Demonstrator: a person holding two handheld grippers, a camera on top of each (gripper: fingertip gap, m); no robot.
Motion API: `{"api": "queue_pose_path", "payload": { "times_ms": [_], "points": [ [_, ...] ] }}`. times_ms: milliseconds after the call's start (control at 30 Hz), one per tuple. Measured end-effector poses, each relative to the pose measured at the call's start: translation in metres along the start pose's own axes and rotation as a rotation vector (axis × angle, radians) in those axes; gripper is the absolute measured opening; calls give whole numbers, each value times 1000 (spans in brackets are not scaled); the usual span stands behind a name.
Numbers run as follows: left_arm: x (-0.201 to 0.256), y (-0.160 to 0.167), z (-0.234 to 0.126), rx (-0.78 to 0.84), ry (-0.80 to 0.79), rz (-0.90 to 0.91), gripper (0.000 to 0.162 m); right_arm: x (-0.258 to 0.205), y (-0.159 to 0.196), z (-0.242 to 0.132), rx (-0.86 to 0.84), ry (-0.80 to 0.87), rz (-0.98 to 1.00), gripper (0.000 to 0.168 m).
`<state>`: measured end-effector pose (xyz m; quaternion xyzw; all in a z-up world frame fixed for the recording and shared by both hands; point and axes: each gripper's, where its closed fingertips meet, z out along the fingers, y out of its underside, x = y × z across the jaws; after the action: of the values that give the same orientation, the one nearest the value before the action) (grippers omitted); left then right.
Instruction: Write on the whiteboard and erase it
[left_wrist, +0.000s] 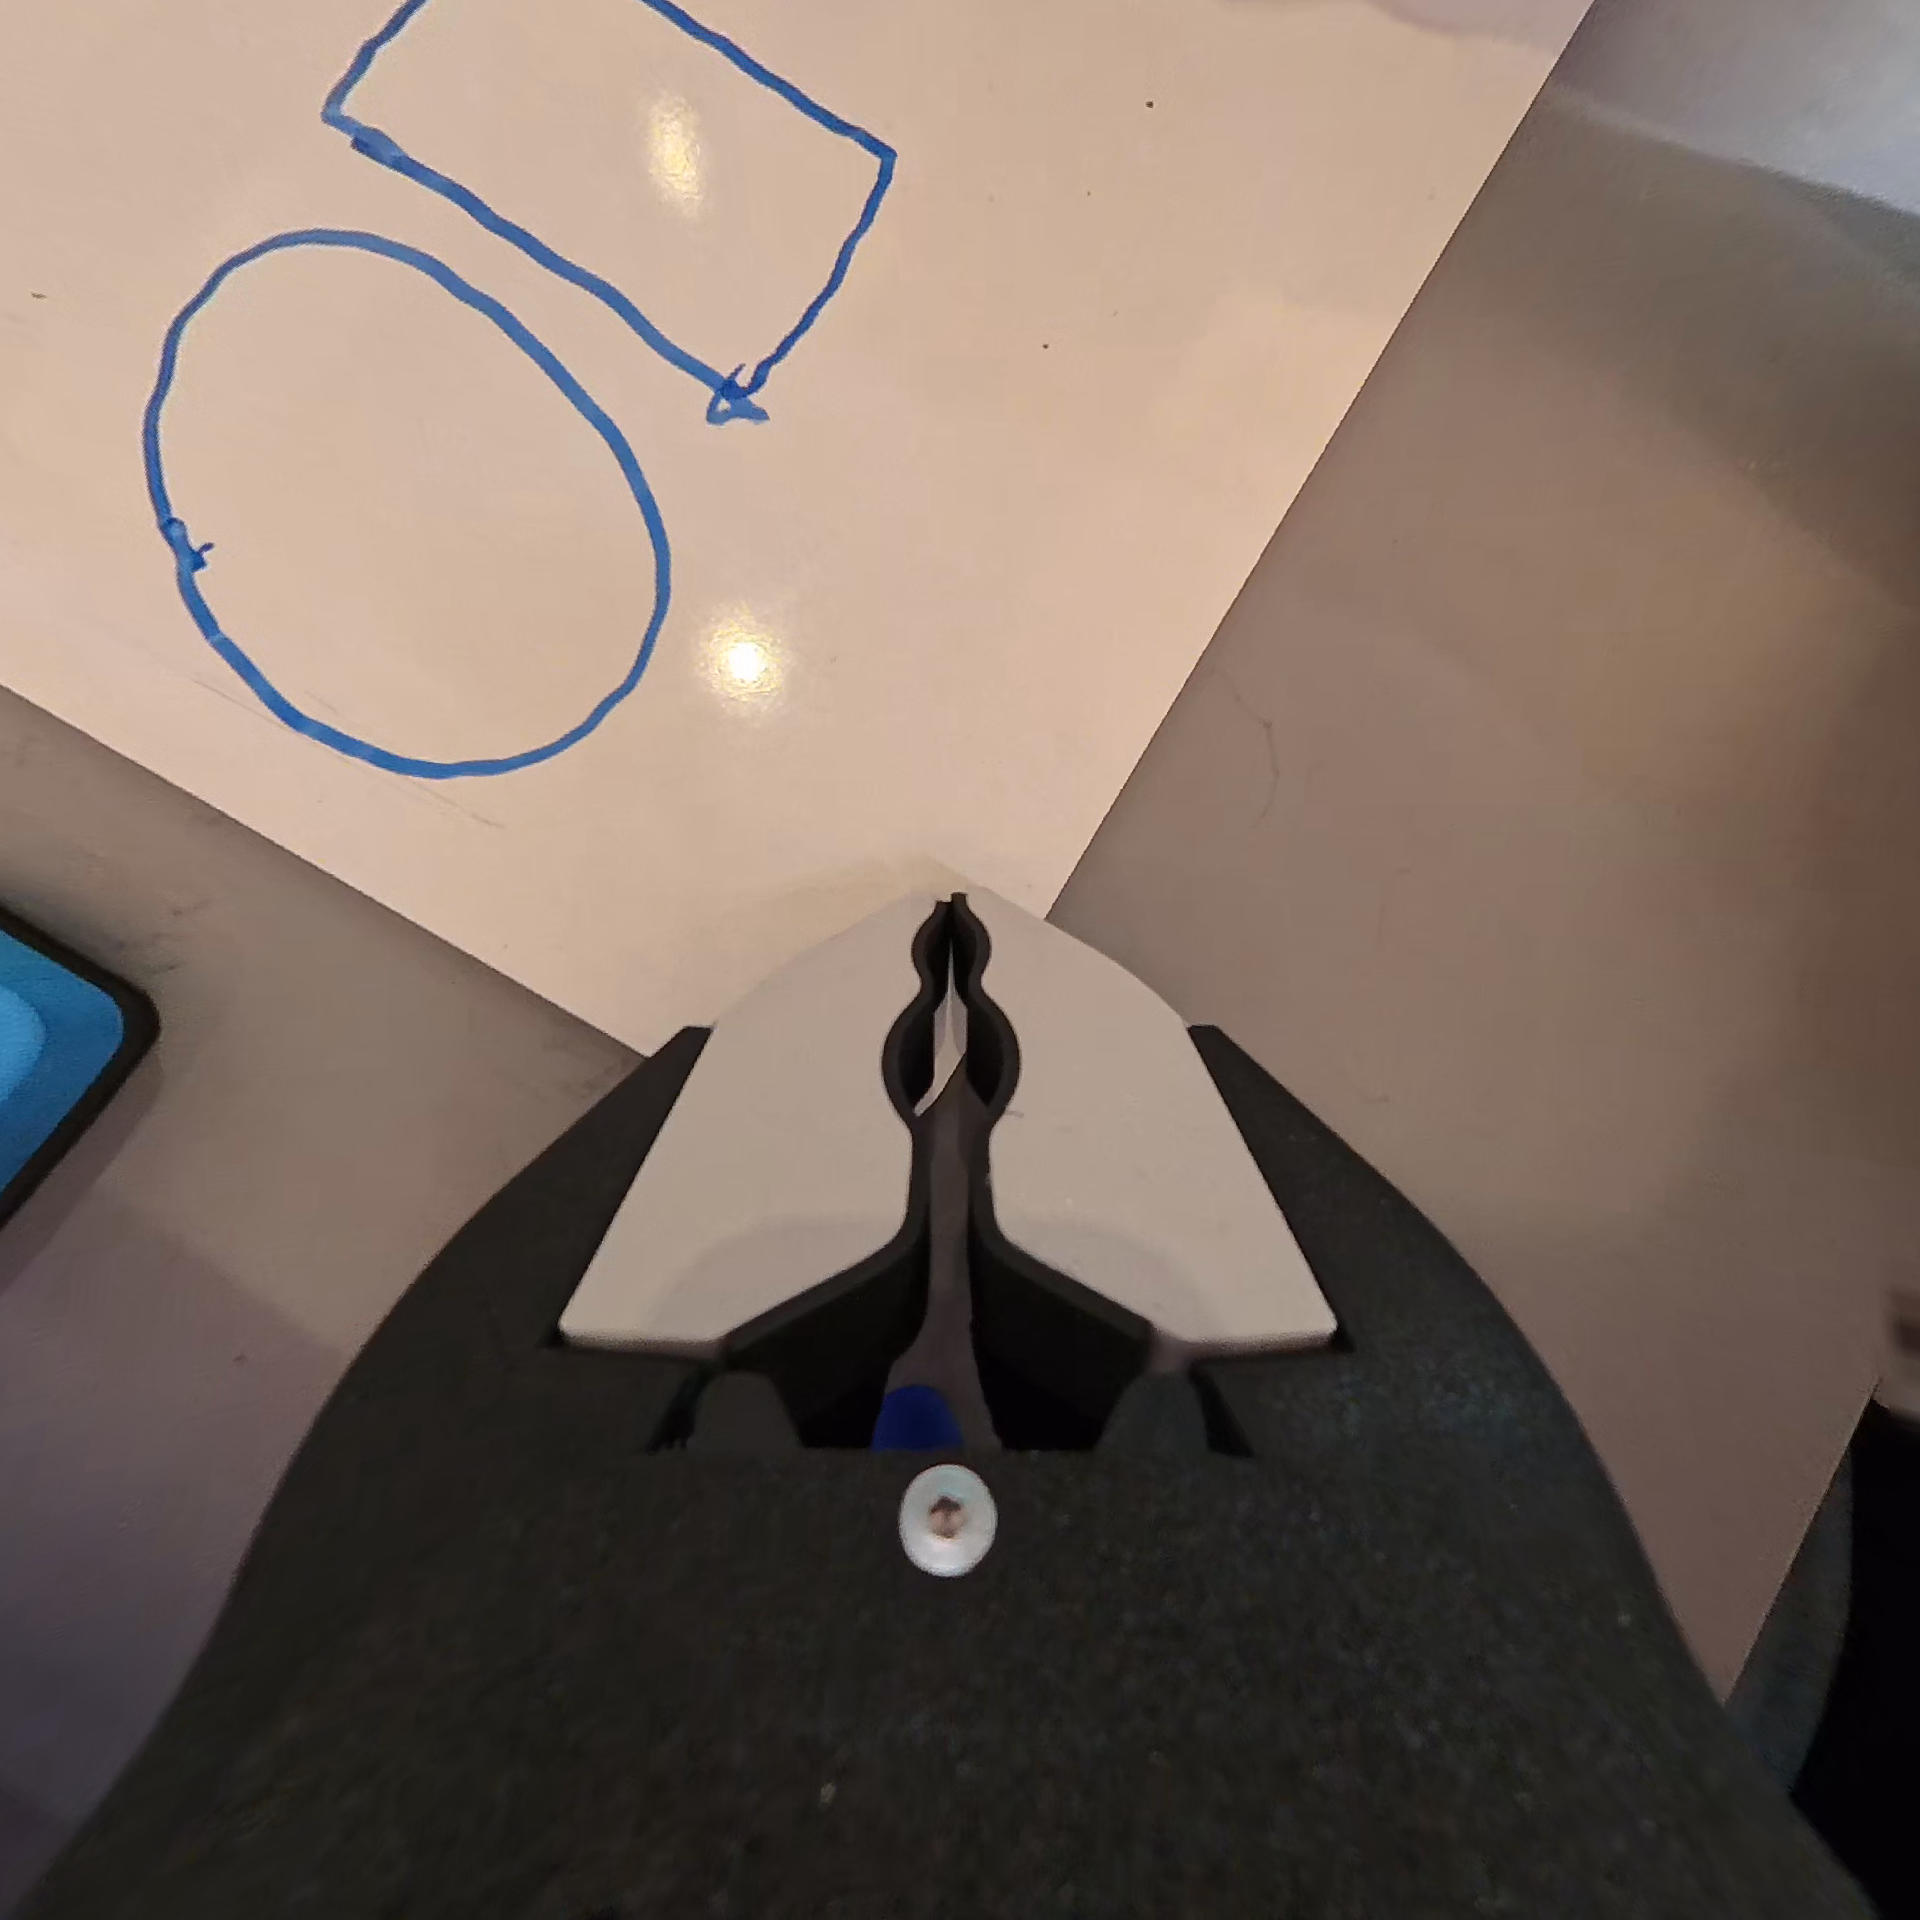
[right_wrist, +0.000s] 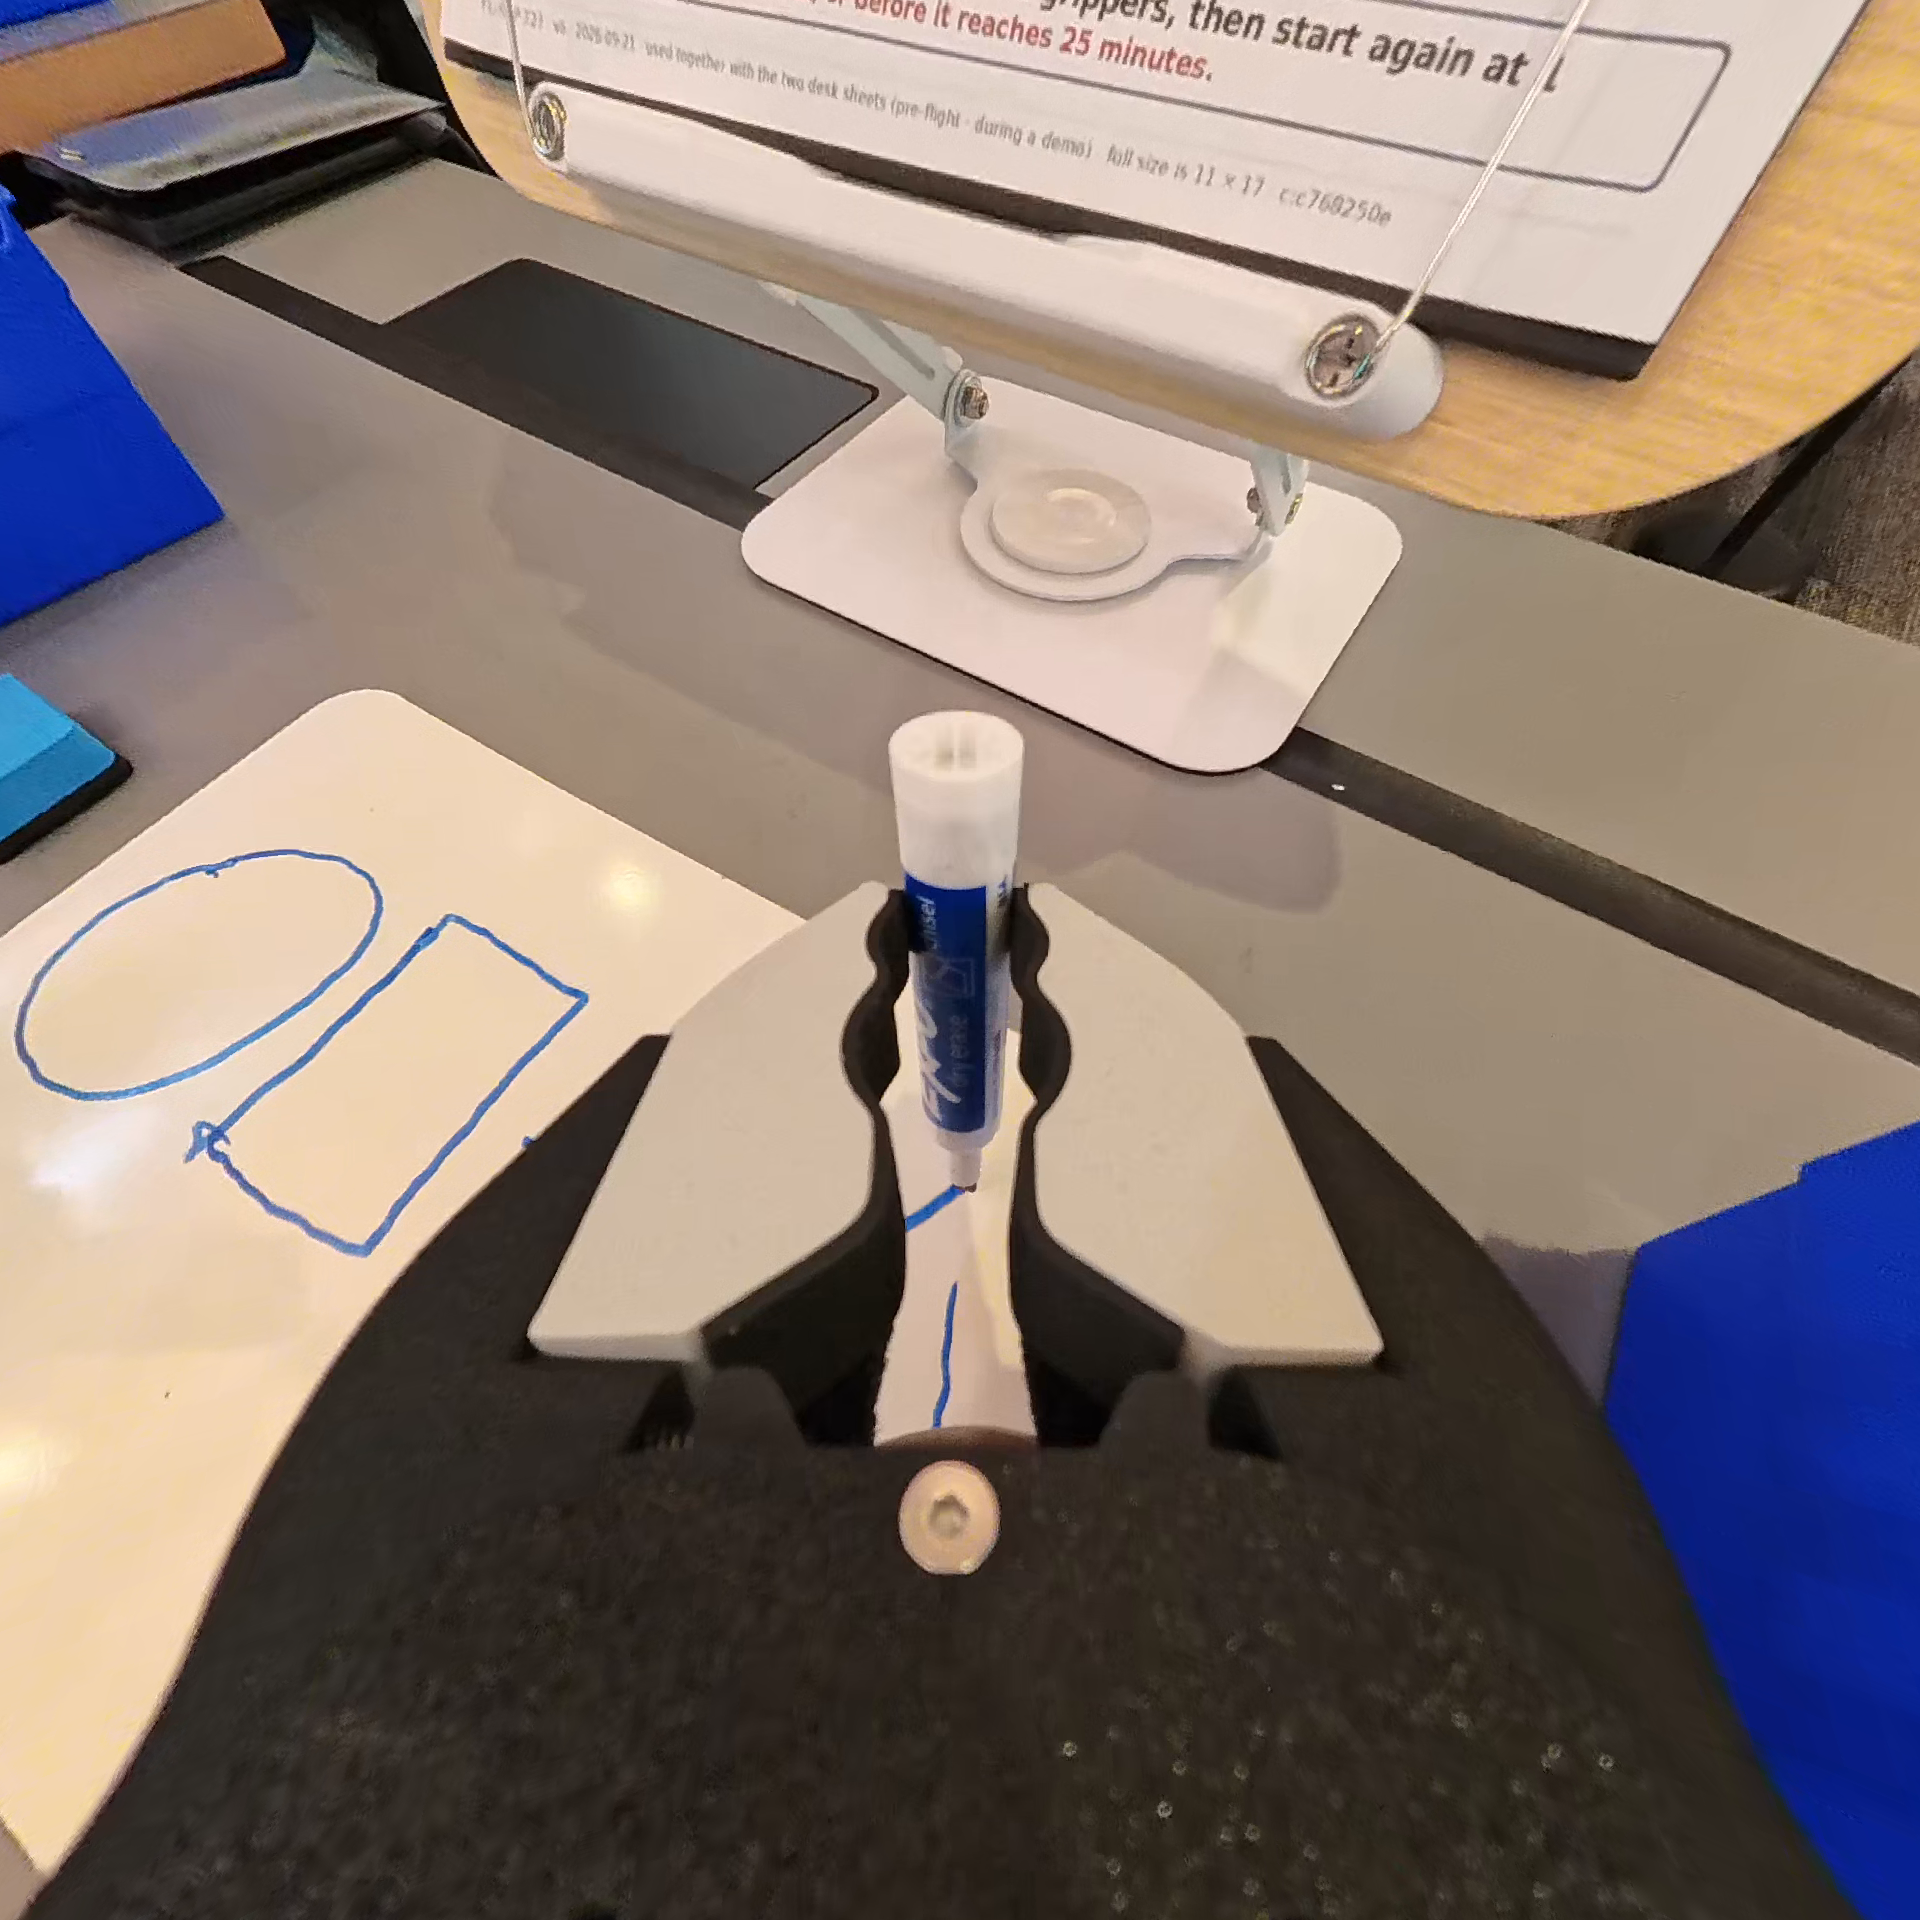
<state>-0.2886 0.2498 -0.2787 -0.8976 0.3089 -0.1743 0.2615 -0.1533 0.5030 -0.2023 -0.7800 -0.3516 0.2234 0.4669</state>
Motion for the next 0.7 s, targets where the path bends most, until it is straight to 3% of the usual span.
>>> {"api": "queue_pose_path", "payload": {
  "times_ms": [700],
  "points": [
    [1, 0, 0, -6, -8, 5, 0, -1, 16, -17, -21, -1, 17, 18]
  ]
}}
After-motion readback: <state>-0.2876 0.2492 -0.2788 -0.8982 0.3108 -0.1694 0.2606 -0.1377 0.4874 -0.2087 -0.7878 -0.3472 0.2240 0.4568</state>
